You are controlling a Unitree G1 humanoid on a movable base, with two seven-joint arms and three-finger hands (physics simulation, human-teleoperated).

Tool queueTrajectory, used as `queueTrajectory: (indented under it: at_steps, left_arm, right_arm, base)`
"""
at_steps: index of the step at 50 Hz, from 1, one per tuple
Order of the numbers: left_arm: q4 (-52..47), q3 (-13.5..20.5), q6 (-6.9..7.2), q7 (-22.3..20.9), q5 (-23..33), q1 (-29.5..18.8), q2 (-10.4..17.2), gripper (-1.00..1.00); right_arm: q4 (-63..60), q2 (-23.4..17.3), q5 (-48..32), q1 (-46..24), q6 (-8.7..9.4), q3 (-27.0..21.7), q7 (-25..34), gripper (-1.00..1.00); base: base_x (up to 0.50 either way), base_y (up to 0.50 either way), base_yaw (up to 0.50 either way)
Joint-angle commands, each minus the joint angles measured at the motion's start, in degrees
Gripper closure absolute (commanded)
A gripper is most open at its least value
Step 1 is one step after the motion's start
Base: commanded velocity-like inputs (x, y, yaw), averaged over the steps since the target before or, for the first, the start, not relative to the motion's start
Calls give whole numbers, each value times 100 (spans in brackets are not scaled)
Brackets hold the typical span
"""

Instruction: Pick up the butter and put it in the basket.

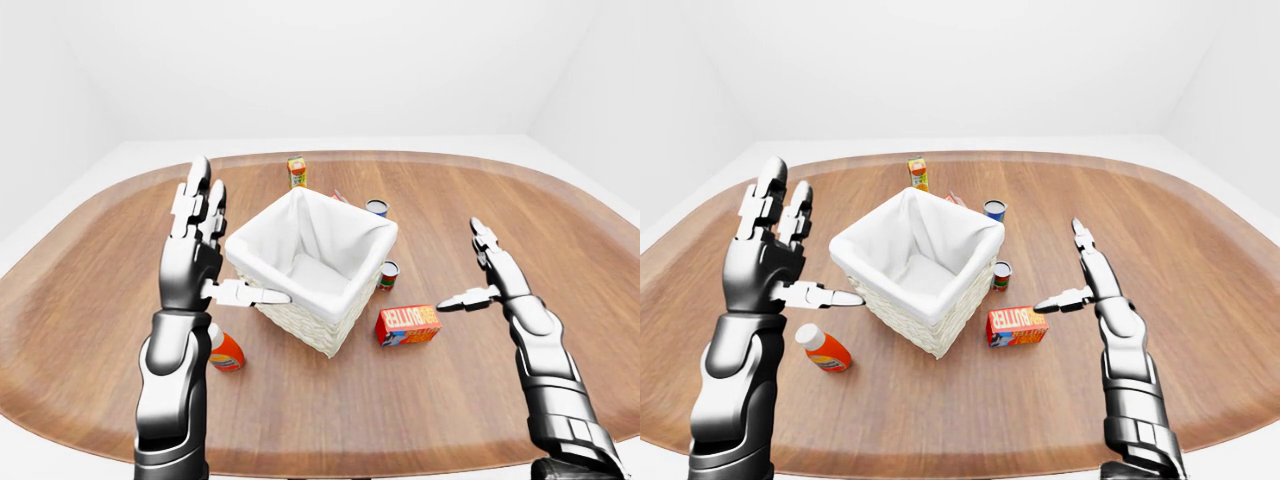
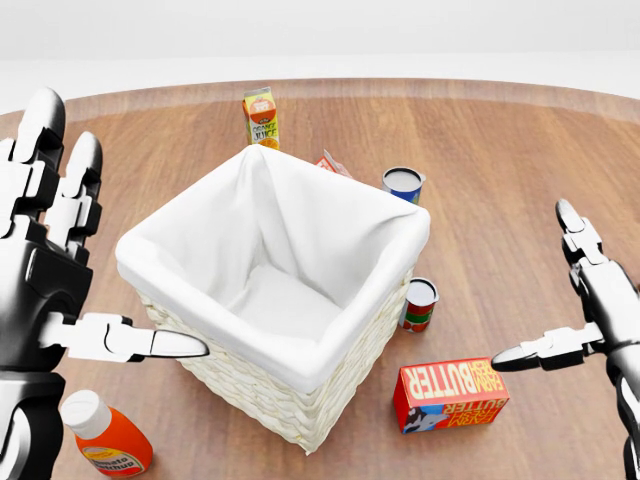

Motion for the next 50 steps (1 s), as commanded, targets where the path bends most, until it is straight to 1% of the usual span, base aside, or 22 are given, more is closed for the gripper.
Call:
queueTrajectory:
  at_steps: [1, 2, 4, 8, 15, 24, 29, 31, 33, 36, 41, 43, 46, 50]
  left_arm:
    - [155, -19, 0, -38, 65, 77, 6, -100]
    - [178, 7, 0, -42, 74, 59, 19, -100]
    - [120, 61, 0, -42, 56, 34, 36, -100]
    - [-34, 108, 0, -32, 21, 60, 39, -100]
    - [57, 116, 0, -23, 37, 70, 39, -100]
    - [39, 225, 0, -13, -52, 124, 61, -100]
    - [-34, 247, 0, 6, -89, 167, 59, -100]
    - [-113, 254, 0, 6, -102, 204, 57, -100]
    - [-160, 267, 0, 2, -121, 226, 51, -100]
    - [-256, 316, 0, -8, -180, 282, 46, -100]
    - [-381, 405, 0, -6, -269, 342, 49, -100]
    - [-464, 436, 0, -9, -304, 380, 51, -100]
    - [-545, 455, 0, -5, -328, 408, 50, -100]
    - [-604, 434, 0, -18, -310, 492, 27, -100]
  right_arm:
    - [4216, -489, -334, -1143, 0, 579, -707, -100]
    - [4562, -512, -401, -1230, 0, 649, -860, -100]
    - [4871, -537, -358, -1310, 0, 712, -861, -100]
    - [5166, -566, -357, -1374, 0, 774, -944, -100]
    - [5355, -559, -328, -1371, 0, 782, -1044, -100]
    - [5642, -328, -429, -1399, 0, 762, -1231, -100]
    - [5699, -180, -271, -1411, 0, 635, -1173, -100]
    - [5717, -135, -304, -1422, 0, 645, -1297, -100]
    - [5733, -59, -192, -1438, 0, 571, -1260, -100]
    - [5766, 72, -289, -1468, 0, 619, -1456, -100]
    - [5782, 187, -236, -1508, 0, 541, -1477, -100]
    - [5793, 207, -370, -1488, 0, 582, -1752, -100]
    - [5796, 302, -133, -1494, 0, 425, -1576, -100]
    - [5796, 380, -4, -1508, 0, 372, -1601, -100]
  base:
    - [0, 0, 0]
    - [0, 0, 0]
    - [0, 0, 0]
    - [0, 0, 0]
    - [0, 0, 0]
    - [0, 0, 0]
    - [0, 0, 0]
    - [0, 0, 0]
    - [0, 0, 0]
    - [0, 0, 0]
    - [0, 0, 0]
    - [0, 0, 0]
    - [0, 0, 0]
    - [0, 0, 0]
